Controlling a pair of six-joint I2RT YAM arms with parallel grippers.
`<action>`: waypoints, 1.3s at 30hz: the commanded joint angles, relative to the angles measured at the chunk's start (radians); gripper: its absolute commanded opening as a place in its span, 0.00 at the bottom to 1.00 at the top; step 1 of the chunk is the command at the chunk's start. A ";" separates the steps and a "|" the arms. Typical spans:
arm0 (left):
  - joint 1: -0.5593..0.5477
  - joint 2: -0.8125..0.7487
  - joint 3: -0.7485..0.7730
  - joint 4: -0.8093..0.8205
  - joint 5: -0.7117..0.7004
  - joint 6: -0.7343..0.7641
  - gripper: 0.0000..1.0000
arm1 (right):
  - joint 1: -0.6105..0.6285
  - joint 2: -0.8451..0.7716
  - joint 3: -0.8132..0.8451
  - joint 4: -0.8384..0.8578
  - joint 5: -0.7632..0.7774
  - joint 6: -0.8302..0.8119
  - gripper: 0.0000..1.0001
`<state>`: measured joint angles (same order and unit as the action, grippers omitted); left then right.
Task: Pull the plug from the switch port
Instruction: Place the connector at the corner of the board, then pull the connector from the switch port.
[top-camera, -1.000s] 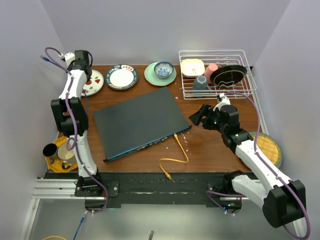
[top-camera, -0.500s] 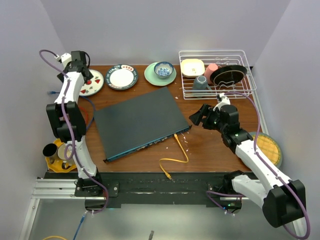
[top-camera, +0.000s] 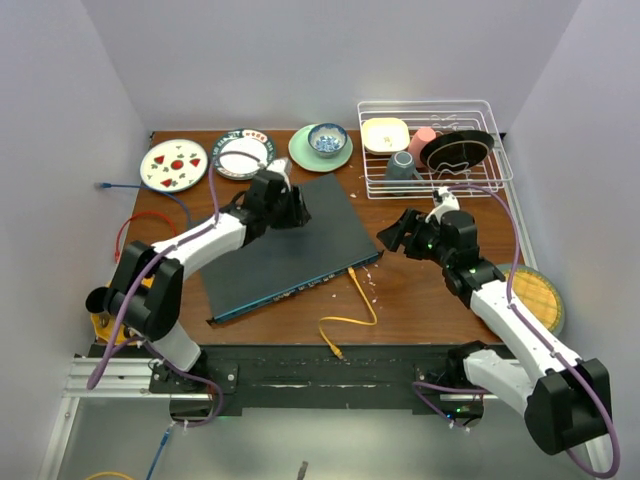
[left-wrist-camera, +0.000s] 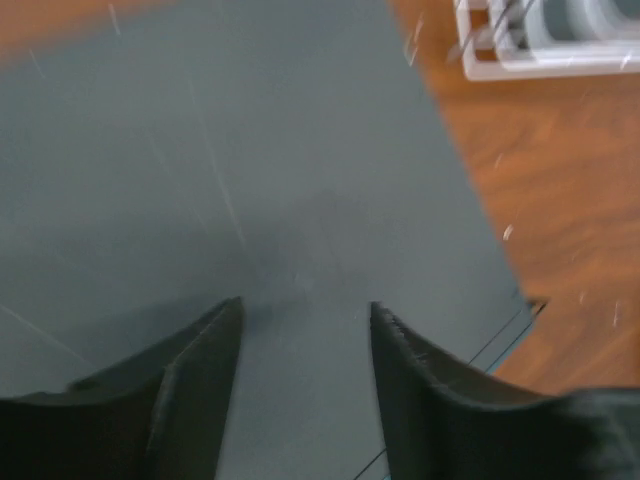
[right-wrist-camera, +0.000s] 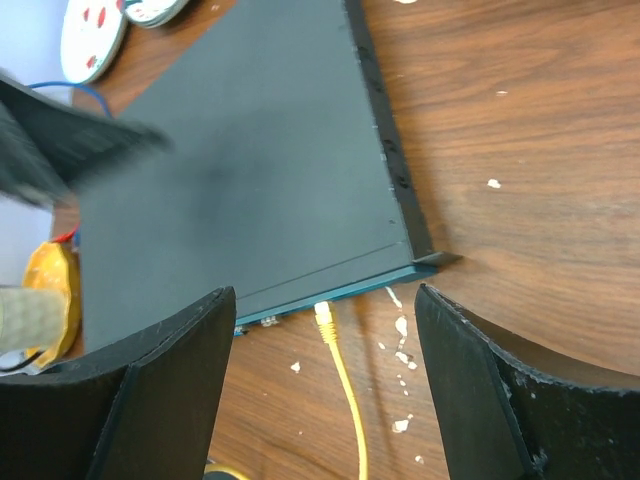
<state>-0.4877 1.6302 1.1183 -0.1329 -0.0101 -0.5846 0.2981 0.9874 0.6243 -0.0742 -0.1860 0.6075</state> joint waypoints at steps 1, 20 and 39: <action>0.021 -0.013 -0.095 0.188 0.185 -0.006 0.45 | 0.001 -0.020 -0.076 0.117 -0.075 0.017 0.76; -0.069 0.108 -0.143 0.259 0.323 -0.037 0.11 | 0.033 0.238 -0.236 0.490 -0.188 0.106 0.66; -0.114 0.042 -0.299 0.392 0.412 -0.081 0.08 | 0.139 0.427 -0.250 0.672 -0.224 0.127 0.55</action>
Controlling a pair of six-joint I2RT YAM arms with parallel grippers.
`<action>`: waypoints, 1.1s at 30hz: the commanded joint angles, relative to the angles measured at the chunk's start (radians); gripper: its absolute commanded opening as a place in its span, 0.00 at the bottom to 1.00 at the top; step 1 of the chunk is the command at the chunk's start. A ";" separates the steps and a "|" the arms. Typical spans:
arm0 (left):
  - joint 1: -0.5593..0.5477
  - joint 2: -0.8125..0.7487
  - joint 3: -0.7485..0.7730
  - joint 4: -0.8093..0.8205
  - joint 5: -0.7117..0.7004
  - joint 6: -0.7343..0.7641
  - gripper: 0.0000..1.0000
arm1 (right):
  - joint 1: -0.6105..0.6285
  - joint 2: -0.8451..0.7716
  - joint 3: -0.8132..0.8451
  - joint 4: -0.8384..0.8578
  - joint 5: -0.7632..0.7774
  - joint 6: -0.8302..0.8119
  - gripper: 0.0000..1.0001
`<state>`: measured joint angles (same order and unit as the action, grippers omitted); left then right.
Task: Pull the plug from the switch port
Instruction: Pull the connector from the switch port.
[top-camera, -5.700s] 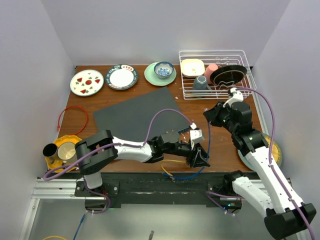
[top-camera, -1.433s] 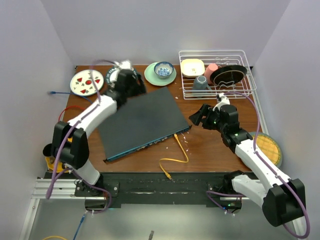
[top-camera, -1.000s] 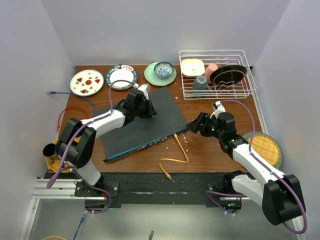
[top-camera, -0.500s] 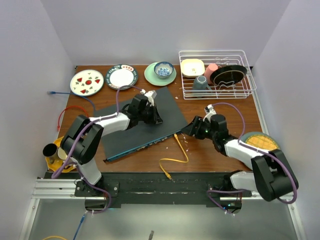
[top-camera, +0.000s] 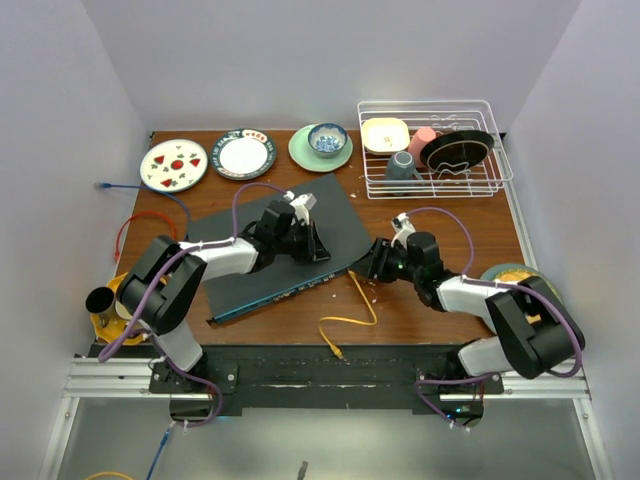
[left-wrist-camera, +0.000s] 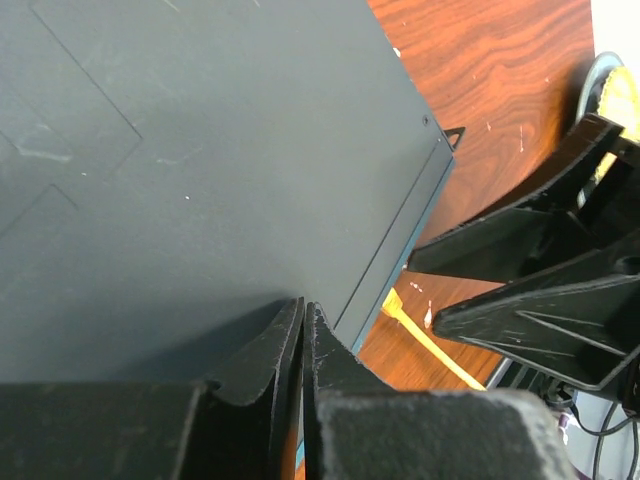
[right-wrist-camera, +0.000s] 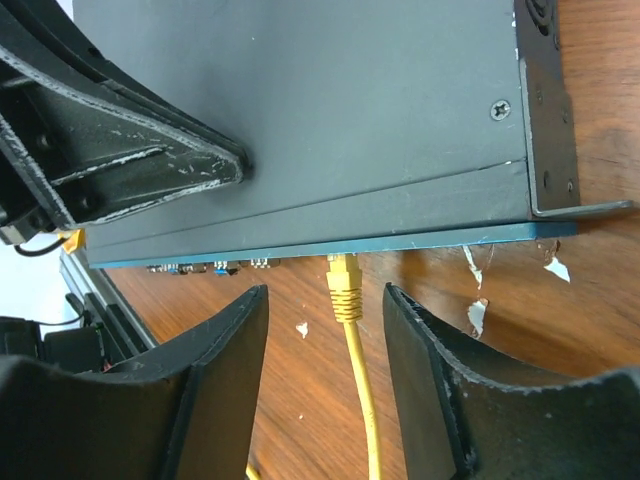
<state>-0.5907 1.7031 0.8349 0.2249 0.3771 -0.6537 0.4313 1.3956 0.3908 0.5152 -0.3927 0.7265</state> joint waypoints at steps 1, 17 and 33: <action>-0.012 -0.030 -0.016 0.034 0.023 -0.012 0.08 | 0.004 0.026 -0.018 0.088 -0.017 0.008 0.56; -0.024 -0.022 -0.033 0.034 0.023 -0.015 0.08 | 0.003 0.272 -0.036 0.417 -0.094 0.139 0.55; -0.024 -0.013 -0.033 0.042 0.029 -0.018 0.07 | -0.028 0.224 -0.052 0.379 -0.074 0.122 0.48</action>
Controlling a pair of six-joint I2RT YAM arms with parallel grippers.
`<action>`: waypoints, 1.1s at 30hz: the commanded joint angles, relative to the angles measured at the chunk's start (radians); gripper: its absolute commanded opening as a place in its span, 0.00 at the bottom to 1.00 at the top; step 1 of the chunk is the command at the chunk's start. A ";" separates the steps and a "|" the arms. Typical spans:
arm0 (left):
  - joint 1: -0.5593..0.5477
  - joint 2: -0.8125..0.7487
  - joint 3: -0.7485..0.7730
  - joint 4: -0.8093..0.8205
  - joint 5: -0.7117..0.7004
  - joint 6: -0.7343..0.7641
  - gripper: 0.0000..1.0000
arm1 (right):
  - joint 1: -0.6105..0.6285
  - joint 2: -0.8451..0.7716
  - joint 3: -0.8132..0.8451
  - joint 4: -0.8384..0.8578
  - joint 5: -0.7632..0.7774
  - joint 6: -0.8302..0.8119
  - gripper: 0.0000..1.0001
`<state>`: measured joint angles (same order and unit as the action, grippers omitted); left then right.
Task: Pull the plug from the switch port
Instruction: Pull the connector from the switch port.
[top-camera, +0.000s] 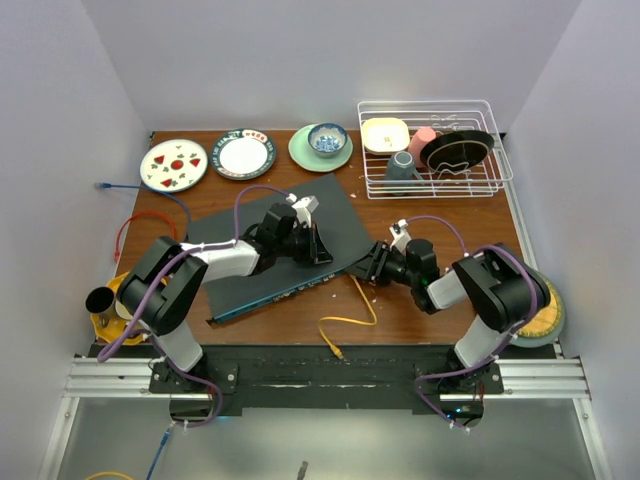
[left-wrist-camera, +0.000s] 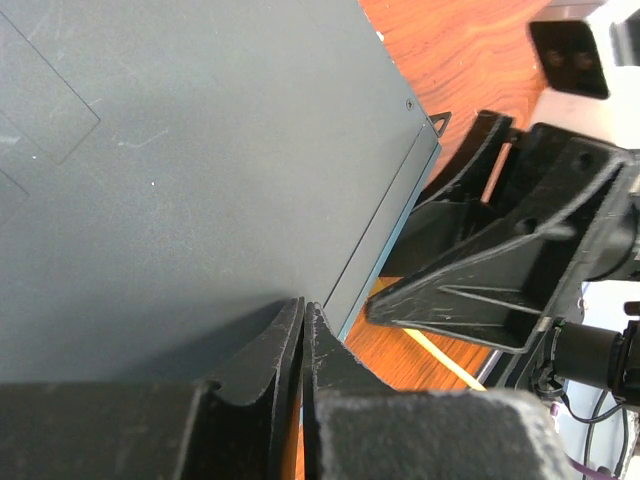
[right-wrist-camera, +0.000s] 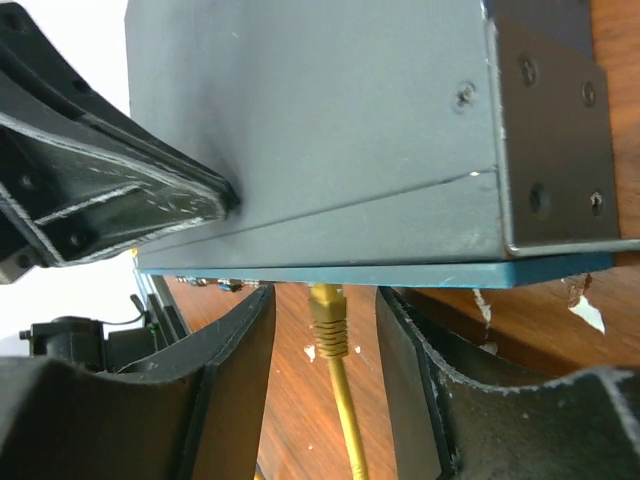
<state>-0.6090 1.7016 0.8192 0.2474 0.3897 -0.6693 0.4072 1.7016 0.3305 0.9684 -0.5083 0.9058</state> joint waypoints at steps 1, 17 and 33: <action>-0.006 -0.010 -0.017 0.020 0.017 -0.003 0.07 | -0.002 -0.091 0.015 -0.095 0.047 -0.074 0.48; -0.006 -0.007 -0.022 0.027 0.023 -0.010 0.07 | -0.004 -0.031 0.036 -0.082 0.042 -0.065 0.39; -0.021 0.001 -0.031 0.036 0.023 -0.018 0.07 | -0.004 0.062 0.038 0.091 0.017 0.042 0.26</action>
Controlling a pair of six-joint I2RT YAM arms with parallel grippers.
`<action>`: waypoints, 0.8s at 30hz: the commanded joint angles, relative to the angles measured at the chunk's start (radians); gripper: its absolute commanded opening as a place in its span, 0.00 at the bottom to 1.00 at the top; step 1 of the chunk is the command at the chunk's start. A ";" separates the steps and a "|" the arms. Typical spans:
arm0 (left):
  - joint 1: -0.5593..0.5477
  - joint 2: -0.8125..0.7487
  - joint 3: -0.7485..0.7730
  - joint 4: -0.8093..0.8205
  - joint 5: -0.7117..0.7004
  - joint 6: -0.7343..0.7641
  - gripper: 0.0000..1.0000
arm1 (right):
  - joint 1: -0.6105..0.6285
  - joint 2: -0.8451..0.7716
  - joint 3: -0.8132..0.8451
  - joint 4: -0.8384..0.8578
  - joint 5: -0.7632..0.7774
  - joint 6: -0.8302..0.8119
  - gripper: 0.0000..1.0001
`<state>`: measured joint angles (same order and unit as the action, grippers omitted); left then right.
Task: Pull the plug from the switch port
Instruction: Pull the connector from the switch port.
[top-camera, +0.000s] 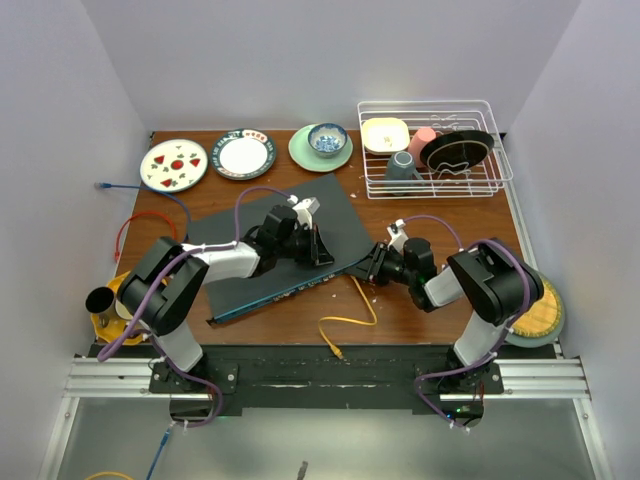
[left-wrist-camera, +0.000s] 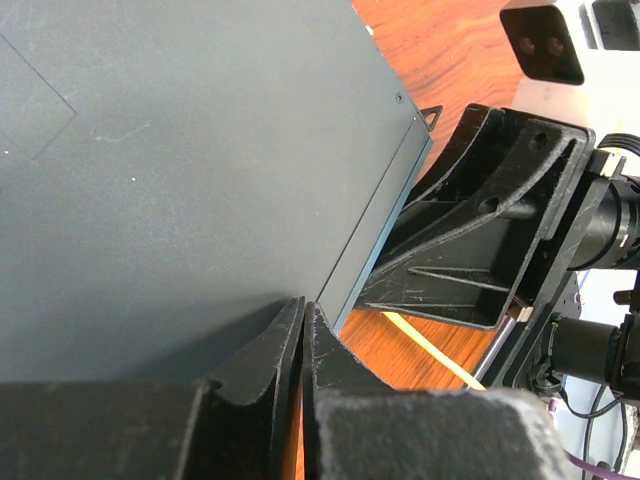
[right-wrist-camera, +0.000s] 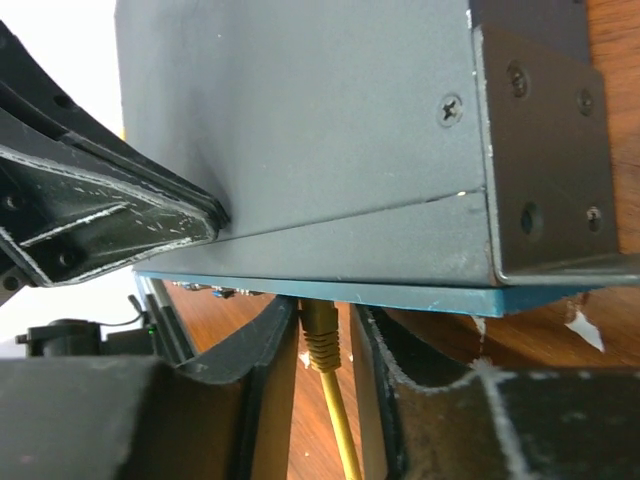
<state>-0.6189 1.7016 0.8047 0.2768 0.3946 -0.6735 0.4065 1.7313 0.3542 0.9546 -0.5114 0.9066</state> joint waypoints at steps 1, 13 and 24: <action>-0.012 0.001 -0.016 0.006 0.018 -0.014 0.07 | -0.003 0.036 0.014 0.114 0.019 0.046 0.24; -0.015 0.007 -0.012 0.009 0.015 -0.015 0.07 | -0.003 0.024 -0.003 0.088 0.030 0.012 0.00; -0.015 0.006 -0.009 0.010 0.016 -0.017 0.07 | -0.001 0.070 -0.035 0.128 0.013 0.017 0.00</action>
<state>-0.6243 1.7020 0.8032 0.2802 0.3946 -0.6811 0.4046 1.7706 0.3408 1.0351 -0.5335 0.9386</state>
